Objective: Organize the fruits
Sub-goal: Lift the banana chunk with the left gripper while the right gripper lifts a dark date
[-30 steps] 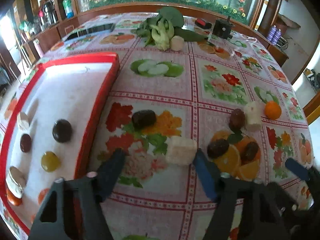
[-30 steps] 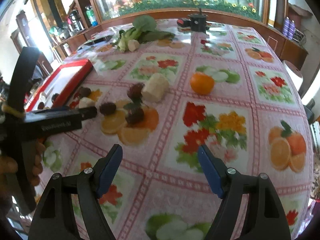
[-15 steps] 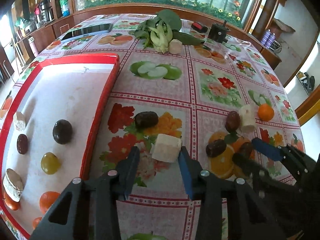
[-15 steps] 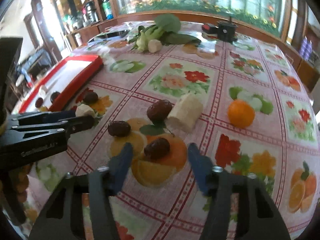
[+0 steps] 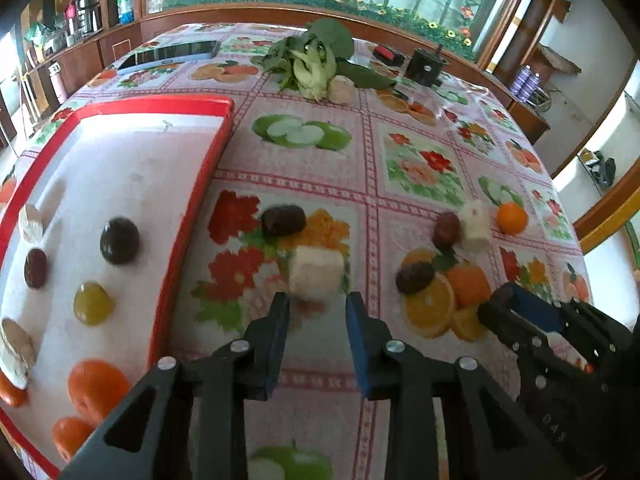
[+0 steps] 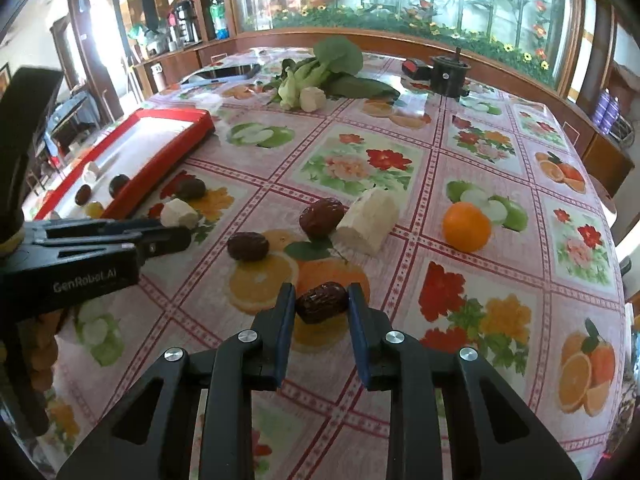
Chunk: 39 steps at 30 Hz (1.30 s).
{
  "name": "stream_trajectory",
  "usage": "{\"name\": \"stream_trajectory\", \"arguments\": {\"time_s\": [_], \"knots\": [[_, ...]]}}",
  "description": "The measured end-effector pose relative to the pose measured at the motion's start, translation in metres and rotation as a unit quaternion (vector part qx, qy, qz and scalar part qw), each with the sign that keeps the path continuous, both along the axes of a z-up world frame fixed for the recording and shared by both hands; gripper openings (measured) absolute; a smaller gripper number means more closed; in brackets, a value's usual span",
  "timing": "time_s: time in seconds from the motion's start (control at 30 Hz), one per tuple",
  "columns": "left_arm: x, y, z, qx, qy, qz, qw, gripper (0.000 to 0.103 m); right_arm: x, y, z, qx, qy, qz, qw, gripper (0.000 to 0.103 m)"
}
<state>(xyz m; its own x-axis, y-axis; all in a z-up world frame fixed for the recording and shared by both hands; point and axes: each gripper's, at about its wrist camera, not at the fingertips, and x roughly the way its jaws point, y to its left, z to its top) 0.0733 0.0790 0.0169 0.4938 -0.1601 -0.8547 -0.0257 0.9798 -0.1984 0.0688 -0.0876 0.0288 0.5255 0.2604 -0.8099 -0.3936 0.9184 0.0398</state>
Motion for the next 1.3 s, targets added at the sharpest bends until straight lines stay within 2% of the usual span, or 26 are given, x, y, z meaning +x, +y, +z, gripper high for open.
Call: {"name": "stream_trajectory", "arguments": {"time_s": [0.3, 0.5, 0.63, 0.73, 0.77, 0.8, 0.83, 0.9, 1.13, 1.3], "knots": [[-0.034, -0.004, 0.011, -0.025, -0.008, -0.03, 0.9992, 0.032, -0.019, -0.006, 0.001, -0.005, 0.009, -0.018, 1.0, 0.026], [-0.049, -0.003, 0.011, -0.029, -0.004, -0.043, 0.9986, 0.032, -0.029, -0.003, -0.002, -0.009, 0.017, -0.025, 1.0, 0.026], [-0.054, 0.002, 0.008, -0.03, 0.002, -0.044, 0.9986, 0.032, -0.034, -0.002, -0.005, -0.017, 0.021, -0.031, 0.999, 0.026], [-0.043, 0.012, 0.011, -0.047, 0.001, -0.033, 0.9984, 0.033, -0.033, -0.003, -0.009, -0.023, 0.029, -0.04, 0.999, 0.026], [-0.038, 0.014, 0.013, -0.055, 0.0, -0.032, 0.998, 0.034, -0.033, -0.005, -0.01, -0.022, 0.031, -0.045, 0.998, 0.026], [-0.032, 0.016, 0.015, -0.059, -0.001, -0.03, 0.9978, 0.041, -0.033, -0.006, -0.01, -0.02, 0.033, -0.047, 0.998, 0.026], [-0.025, 0.017, 0.016, -0.059, -0.004, -0.023, 0.998, 0.052, -0.033, -0.007, -0.011, -0.017, 0.036, -0.049, 0.998, 0.026], [-0.014, 0.016, 0.018, -0.051, -0.011, -0.01, 0.9986, 0.062, -0.033, -0.008, -0.011, -0.016, 0.034, -0.05, 0.998, 0.026], [0.016, 0.008, 0.003, -0.037, 0.012, 0.007, 0.9992, 0.066, -0.03, -0.012, -0.012, -0.002, 0.037, -0.045, 0.998, 0.026], [0.015, 0.002, -0.001, 0.008, -0.005, 0.007, 0.9999, 0.074, -0.03, -0.016, -0.012, 0.015, 0.041, -0.043, 0.998, 0.027]]}}
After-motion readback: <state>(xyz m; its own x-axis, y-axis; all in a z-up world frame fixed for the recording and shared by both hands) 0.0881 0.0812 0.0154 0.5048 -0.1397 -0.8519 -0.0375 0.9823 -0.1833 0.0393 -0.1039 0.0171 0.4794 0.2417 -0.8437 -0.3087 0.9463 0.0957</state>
